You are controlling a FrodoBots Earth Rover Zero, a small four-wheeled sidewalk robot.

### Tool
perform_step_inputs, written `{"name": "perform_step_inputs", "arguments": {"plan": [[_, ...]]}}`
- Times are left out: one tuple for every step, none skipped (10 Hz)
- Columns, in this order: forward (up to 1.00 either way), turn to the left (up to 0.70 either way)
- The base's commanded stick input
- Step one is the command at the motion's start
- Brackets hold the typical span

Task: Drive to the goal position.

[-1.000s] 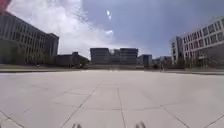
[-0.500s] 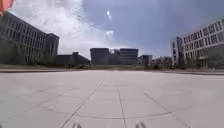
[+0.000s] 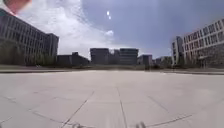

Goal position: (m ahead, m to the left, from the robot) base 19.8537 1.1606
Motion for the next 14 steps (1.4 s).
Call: {"name": "perform_step_inputs", "arguments": {"plan": [[0.45, 0.03], [0.45, 0.03], [0.45, 0.03], [0.45, 0.03], [0.45, 0.03], [0.45, 0.03], [0.45, 0.03], [0.45, 0.03], [0.45, 0.03], [0.45, 0.03], [0.45, 0.03], [0.45, 0.03], [0.45, 0.03], [0.45, 0.03]]}}
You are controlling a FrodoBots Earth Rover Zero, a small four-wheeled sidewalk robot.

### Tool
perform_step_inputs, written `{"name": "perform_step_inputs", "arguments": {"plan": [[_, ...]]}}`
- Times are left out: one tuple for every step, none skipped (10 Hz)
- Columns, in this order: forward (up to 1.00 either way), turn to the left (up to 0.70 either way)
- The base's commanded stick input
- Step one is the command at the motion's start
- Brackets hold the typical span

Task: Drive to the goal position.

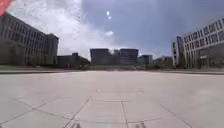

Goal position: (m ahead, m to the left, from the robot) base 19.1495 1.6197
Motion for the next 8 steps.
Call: {"name": "perform_step_inputs", "arguments": {"plan": [[0.45, 0.03], [0.45, 0.03], [0.45, 0.03], [0.45, 0.03], [0.45, 0.03], [0.45, 0.03], [0.45, 0.03], [0.45, 0.03]]}}
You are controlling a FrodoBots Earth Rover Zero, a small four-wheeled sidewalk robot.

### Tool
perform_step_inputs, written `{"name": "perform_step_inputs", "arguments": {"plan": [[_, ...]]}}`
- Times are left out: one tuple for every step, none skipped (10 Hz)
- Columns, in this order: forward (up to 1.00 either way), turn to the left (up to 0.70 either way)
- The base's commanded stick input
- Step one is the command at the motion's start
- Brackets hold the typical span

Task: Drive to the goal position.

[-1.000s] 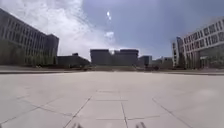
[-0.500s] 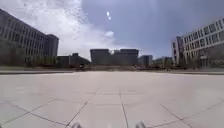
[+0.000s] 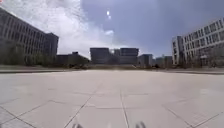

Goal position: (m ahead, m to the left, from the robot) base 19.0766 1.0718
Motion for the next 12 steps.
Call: {"name": "perform_step_inputs", "arguments": {"plan": [[0.45, 0.03], [0.45, 0.03], [0.45, 0.03], [0.45, 0.03], [0.45, 0.03], [0.45, 0.03], [0.45, 0.03], [0.45, 0.03], [0.45, 0.03], [0.45, 0.03], [0.45, 0.03], [0.45, 0.03]]}}
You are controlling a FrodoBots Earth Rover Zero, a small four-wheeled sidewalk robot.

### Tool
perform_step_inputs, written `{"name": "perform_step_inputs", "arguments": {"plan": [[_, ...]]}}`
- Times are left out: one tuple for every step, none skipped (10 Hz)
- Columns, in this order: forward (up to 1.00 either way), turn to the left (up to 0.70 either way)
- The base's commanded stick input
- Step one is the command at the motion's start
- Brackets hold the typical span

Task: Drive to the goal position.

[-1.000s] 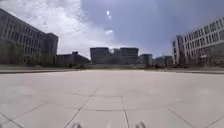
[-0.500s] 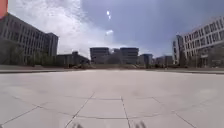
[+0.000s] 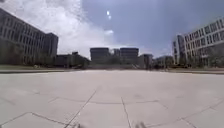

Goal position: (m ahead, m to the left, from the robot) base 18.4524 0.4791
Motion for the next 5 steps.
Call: {"name": "perform_step_inputs", "arguments": {"plan": [[0.45, 0.03], [0.45, 0.03], [0.45, 0.03], [0.45, 0.03], [0.45, 0.03]]}}
